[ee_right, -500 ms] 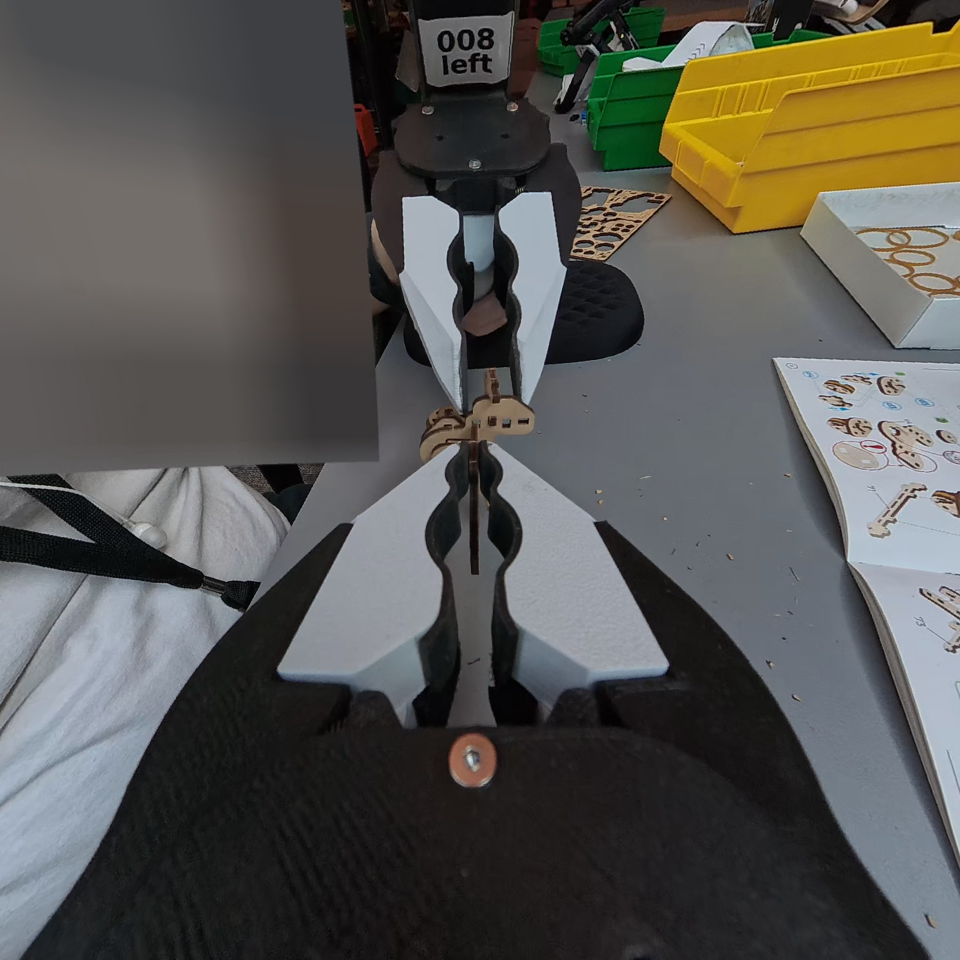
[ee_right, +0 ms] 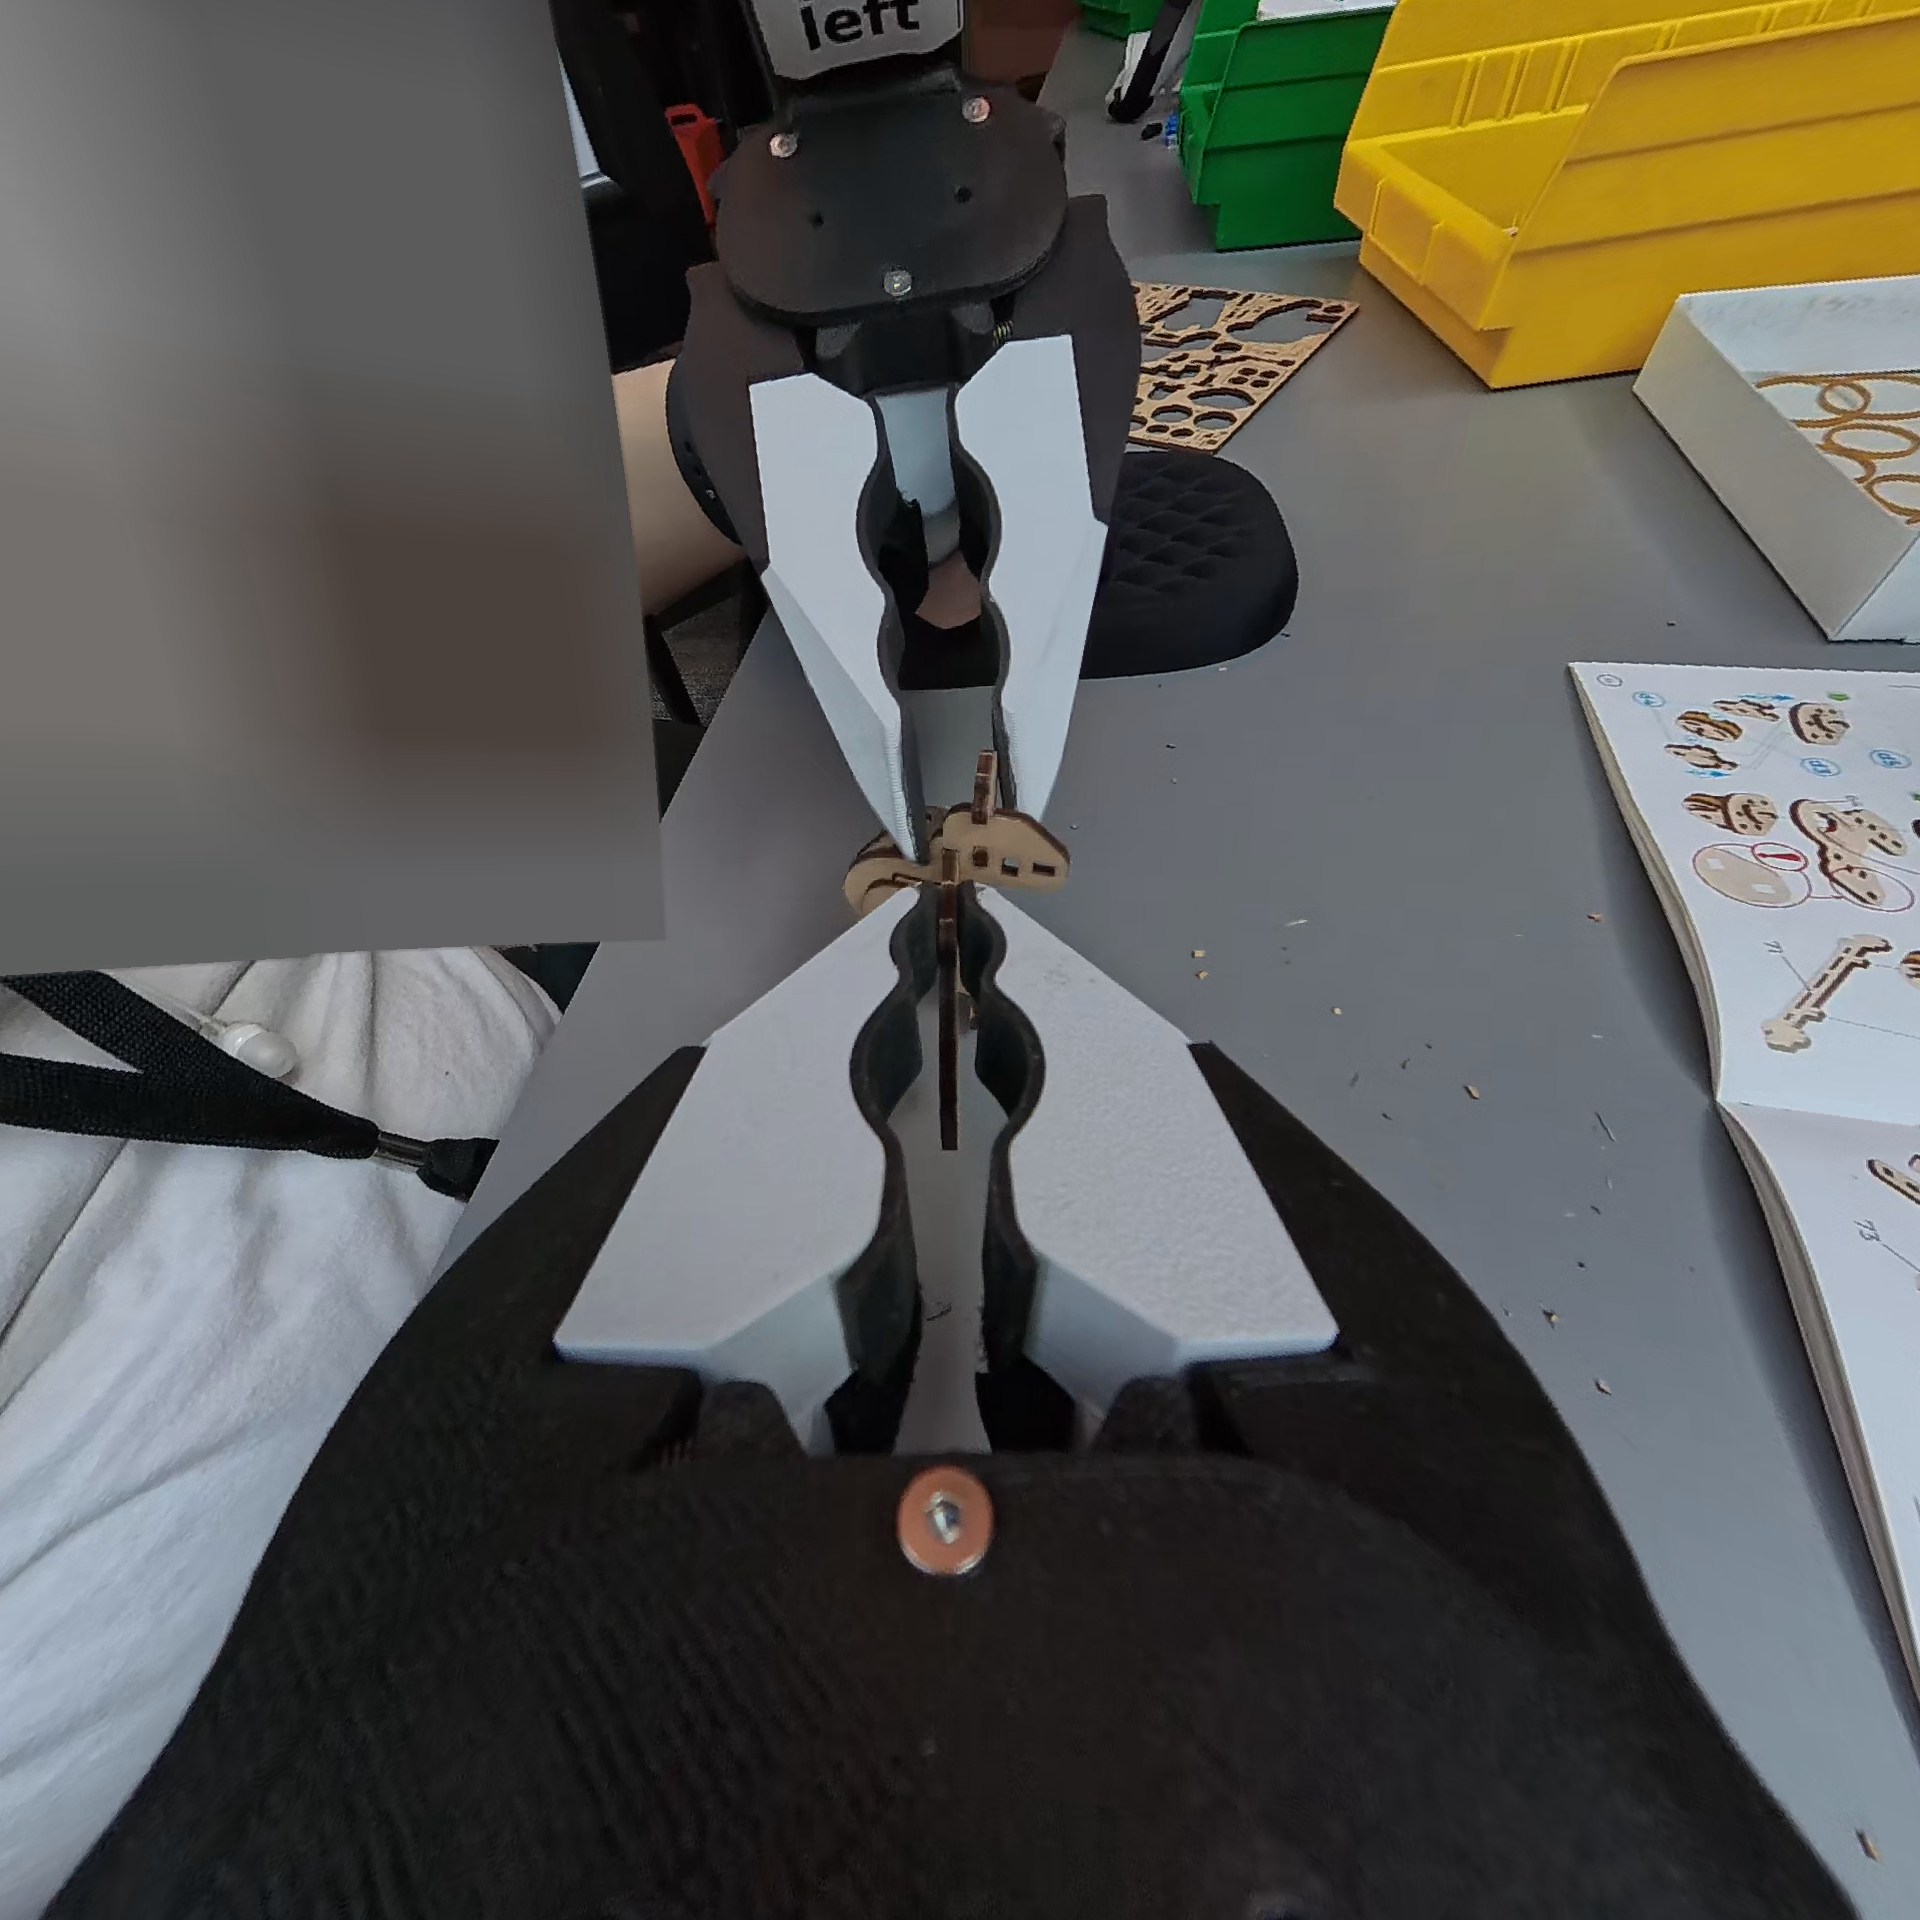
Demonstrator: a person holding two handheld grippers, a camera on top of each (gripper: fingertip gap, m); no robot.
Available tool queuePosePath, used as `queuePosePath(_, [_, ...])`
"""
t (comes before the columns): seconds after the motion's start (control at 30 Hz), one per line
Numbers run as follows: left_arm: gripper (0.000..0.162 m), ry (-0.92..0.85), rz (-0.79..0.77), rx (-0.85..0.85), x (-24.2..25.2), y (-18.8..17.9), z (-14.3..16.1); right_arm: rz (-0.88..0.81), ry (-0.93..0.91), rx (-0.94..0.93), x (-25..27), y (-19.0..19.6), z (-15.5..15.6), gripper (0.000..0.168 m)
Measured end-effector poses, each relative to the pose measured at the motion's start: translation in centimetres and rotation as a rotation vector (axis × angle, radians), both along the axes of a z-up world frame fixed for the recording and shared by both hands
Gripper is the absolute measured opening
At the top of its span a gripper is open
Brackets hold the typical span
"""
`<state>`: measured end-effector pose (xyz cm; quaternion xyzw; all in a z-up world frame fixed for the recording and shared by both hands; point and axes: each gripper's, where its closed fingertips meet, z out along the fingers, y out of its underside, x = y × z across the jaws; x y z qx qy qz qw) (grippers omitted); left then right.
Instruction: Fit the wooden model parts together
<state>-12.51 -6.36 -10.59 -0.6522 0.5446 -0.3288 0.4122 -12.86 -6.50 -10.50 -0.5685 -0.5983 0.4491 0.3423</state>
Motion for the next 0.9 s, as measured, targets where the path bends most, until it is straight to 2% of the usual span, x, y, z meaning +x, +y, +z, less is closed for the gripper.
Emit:
queuePosePath(0.3, [0.017, -0.013, -0.009, -0.038, -0.7, -0.2, 0.4, -0.009, -0.003, 0.005, -0.1, 0.1, 0.0, 0.002])
queuePosePath(0.43, [0.009, 0.006, 0.0, -0.027, -1.2, 0.2, 0.3, -0.009, -0.002, 0.002, -0.1, 0.1, -0.1, 0.002])
queuePosePath(0.63, [0.01, 0.07, -0.028, -0.026, -0.9, 0.3, -0.8, -0.009, -0.001, 0.002, -0.1, 0.0, 0.0, 0.002])
queuePosePath(0.9, [0.004, 0.055, -0.023, -0.031, -0.6, 0.2, -0.7, -0.031, -0.002, 0.011, -0.1, 0.2, 0.0, 0.002])
